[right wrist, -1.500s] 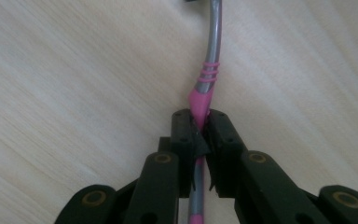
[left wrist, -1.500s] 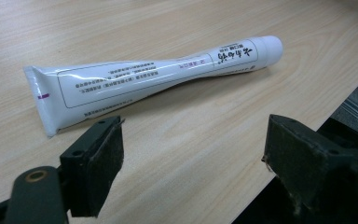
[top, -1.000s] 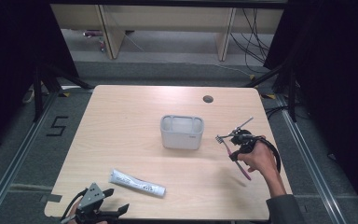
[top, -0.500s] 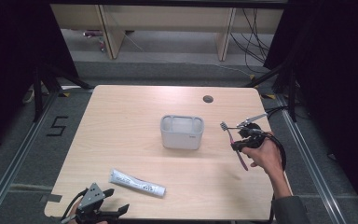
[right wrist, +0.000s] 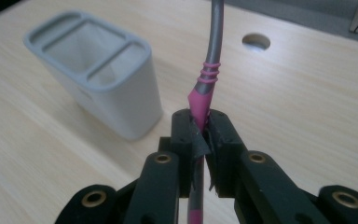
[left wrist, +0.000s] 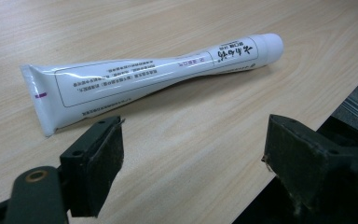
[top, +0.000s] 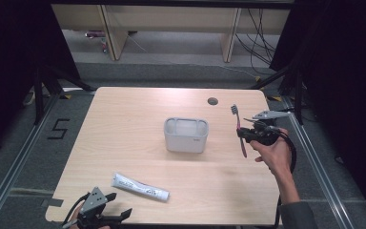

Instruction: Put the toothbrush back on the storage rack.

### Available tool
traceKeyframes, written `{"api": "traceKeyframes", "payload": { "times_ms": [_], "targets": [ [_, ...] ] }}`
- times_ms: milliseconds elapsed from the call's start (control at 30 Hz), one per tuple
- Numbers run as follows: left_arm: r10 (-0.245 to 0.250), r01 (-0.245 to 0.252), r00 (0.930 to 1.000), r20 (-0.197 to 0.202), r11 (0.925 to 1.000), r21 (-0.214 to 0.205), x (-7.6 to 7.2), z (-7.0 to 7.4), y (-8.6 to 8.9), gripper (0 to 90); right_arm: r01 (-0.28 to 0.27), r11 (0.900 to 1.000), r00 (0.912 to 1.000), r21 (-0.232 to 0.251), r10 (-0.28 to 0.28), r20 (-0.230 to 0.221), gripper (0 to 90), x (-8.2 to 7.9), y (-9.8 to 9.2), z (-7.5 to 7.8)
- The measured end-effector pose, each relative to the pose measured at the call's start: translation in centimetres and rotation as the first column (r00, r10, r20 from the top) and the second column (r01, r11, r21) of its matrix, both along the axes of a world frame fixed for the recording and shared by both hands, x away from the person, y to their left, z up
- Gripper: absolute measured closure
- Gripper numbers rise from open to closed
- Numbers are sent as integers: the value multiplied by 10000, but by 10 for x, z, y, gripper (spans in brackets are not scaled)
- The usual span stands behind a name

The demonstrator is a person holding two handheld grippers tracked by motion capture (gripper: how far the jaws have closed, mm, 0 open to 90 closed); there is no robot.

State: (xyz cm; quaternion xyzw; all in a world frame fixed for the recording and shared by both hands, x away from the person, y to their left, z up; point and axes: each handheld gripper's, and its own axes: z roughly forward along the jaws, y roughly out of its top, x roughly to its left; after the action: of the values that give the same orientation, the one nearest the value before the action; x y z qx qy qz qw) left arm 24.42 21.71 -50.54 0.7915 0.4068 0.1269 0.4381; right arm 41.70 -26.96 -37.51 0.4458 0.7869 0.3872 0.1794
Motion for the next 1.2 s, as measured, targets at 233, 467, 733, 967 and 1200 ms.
{"api": "traceKeyframes", "payload": {
  "times_ms": [233, 467, 733, 967, 1200],
  "targets": [
    [13, -13, 10000, -9, 10000, 8, 0, 0, 0, 194, 160, 9937, 9931, 1111, -287, 1134, 820, -1, 1, 10],
    [-45, 45, 10000, -8, 10000, 86, 0, 0, 1, 194, 151, 9851, 9820, 1715, -469, 1827, 820, 2, 6, 14],
    [-29, 29, 10000, -8, 10000, 50, 0, 0, 1, 194, 209, 9749, 9776, 2217, -664, 1997, 820, 7, 14, 17],
    [-37, 37, 10000, -24, 10000, 56, 0, 0, 1, 194, 88, 9684, 9772, 2493, -612, 2032, 820, 12, 29, 22],
    [20, -20, 10000, -15, 10000, -15, 0, 0, 0, 194, -180, 9670, 9784, 2541, -354, 2038, 820, 19, 48, 22]
  ]
}}
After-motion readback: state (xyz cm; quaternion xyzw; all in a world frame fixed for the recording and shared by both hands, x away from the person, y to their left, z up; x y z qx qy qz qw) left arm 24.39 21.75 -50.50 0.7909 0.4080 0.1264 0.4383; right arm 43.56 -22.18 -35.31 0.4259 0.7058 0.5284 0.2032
